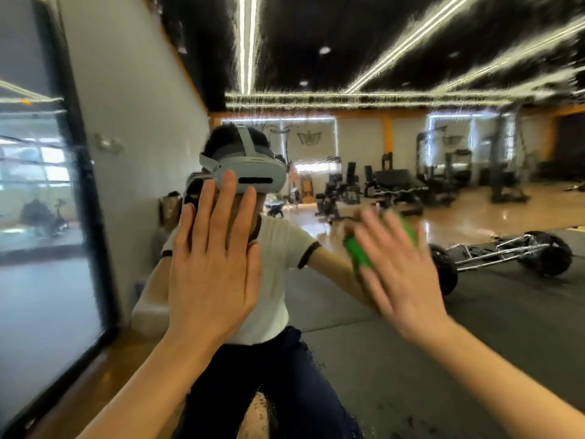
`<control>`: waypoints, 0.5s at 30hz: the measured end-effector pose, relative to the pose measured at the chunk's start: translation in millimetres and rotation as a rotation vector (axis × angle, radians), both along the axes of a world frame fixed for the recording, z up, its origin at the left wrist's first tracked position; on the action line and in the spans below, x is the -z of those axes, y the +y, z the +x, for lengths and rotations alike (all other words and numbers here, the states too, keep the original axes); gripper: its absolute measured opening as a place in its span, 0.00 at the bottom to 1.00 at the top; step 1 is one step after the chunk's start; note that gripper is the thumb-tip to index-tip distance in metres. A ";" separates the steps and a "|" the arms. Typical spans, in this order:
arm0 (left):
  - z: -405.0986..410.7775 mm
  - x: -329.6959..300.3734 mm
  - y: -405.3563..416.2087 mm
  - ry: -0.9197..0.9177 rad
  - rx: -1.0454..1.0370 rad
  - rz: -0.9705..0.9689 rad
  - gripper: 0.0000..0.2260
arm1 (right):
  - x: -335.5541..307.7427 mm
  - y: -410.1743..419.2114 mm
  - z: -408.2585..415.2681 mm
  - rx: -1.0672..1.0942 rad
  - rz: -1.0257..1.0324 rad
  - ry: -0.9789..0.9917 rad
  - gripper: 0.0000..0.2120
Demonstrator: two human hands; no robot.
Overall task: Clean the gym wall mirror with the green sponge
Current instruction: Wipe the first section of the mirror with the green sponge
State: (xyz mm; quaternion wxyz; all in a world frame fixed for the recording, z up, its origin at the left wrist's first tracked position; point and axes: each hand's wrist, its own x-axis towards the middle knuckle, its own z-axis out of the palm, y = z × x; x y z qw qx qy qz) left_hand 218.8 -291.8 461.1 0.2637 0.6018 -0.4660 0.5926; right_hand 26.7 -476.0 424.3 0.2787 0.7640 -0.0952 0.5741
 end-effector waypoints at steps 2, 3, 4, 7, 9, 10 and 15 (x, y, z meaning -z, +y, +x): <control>-0.4 0.0 0.3 0.009 0.002 -0.004 0.27 | -64.1 -2.0 2.6 -0.066 0.136 -0.200 0.25; -0.4 -0.2 0.1 0.007 0.000 -0.007 0.27 | -92.2 -3.7 3.4 -0.075 0.185 -0.284 0.24; -0.2 -0.1 0.1 0.002 -0.003 -0.012 0.27 | -110.4 -4.7 4.8 -0.073 0.210 -0.338 0.24; -1.6 0.1 -0.5 0.003 -0.008 -0.024 0.27 | -88.1 -9.4 4.8 -0.053 0.161 -0.310 0.24; -3.3 0.8 -0.3 0.006 -0.011 -0.031 0.27 | -27.9 -10.9 -2.3 -0.033 0.131 -0.211 0.25; -4.2 0.4 -0.1 0.003 -0.014 -0.034 0.27 | 4.0 -11.0 -7.5 -0.007 0.120 -0.152 0.25; -7.1 -0.5 3.6 0.017 -0.008 -0.017 0.27 | 0.0 -19.3 -25.4 0.014 0.069 -0.042 0.26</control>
